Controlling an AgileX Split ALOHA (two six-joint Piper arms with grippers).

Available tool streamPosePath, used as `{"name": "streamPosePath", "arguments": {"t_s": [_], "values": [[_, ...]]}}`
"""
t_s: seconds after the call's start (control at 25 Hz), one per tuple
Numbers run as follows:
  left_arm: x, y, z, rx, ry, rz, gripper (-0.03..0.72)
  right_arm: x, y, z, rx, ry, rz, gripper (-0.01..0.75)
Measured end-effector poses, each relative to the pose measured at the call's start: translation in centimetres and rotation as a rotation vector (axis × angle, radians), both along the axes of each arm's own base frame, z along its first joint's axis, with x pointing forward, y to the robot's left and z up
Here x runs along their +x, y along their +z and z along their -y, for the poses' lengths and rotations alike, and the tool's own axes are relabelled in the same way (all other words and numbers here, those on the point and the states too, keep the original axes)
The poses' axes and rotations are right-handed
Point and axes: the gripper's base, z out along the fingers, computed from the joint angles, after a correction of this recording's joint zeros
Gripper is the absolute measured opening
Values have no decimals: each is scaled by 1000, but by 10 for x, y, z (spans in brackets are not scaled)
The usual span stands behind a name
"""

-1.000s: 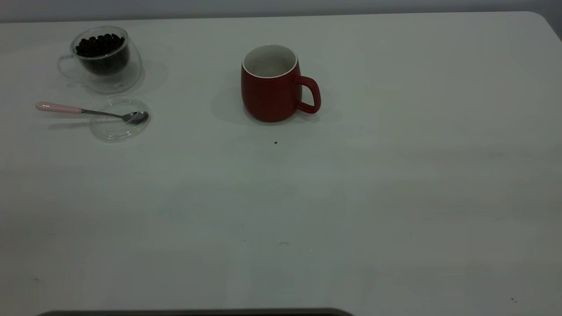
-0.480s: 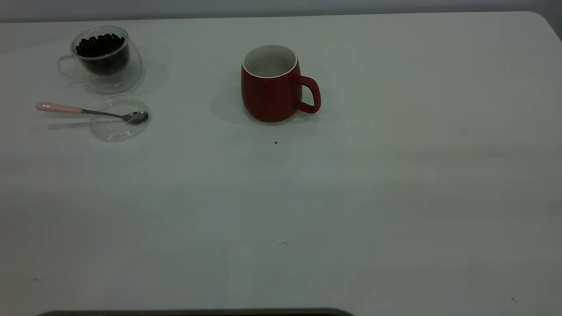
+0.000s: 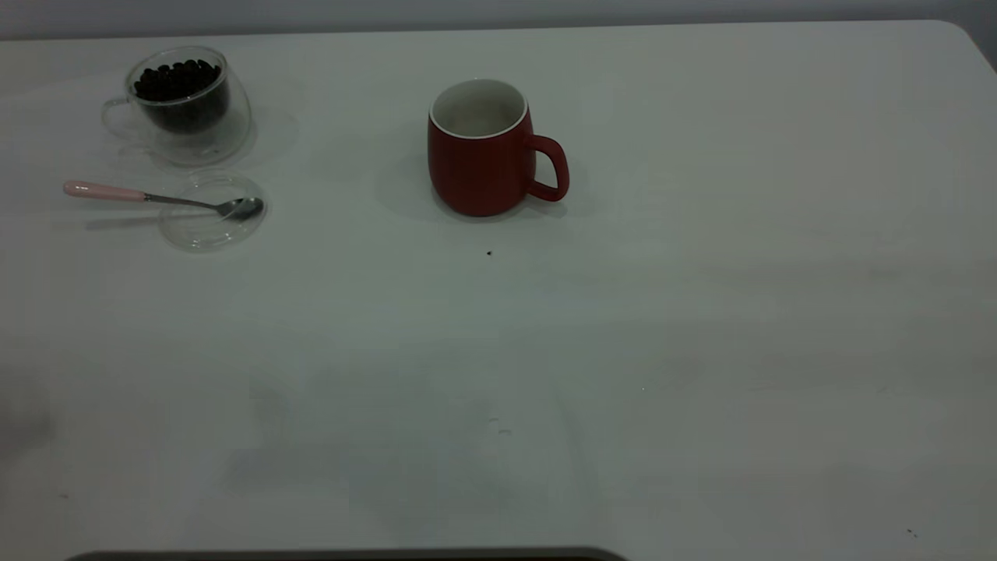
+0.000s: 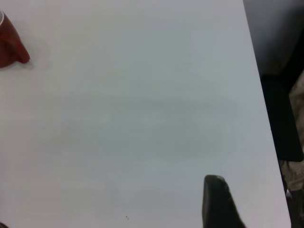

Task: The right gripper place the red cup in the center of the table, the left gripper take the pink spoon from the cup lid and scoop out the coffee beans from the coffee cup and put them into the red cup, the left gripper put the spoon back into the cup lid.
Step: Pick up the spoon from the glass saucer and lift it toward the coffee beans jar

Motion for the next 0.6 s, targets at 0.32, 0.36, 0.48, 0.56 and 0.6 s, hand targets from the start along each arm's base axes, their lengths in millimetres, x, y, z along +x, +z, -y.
{"name": "streamPosePath", "arguments": {"t_s": [0.32,0.36,0.48,0.56,0.6], "values": [[128,-68,-43,-57,66,-284,502,0,0,0,1,0,0,434],[139,-82,-51,-83,81,-332,502,0,0,0,1,0,0,434],[165,-114,-77,-192,97,-438,502,0,0,0,1,0,0,434],[175,-132,-91,-268,63,-484,502,0,0,0,1,0,0,434],[180,-140,-98,-310,44,-492,502,0,0,0,1,0,0,434]]}}
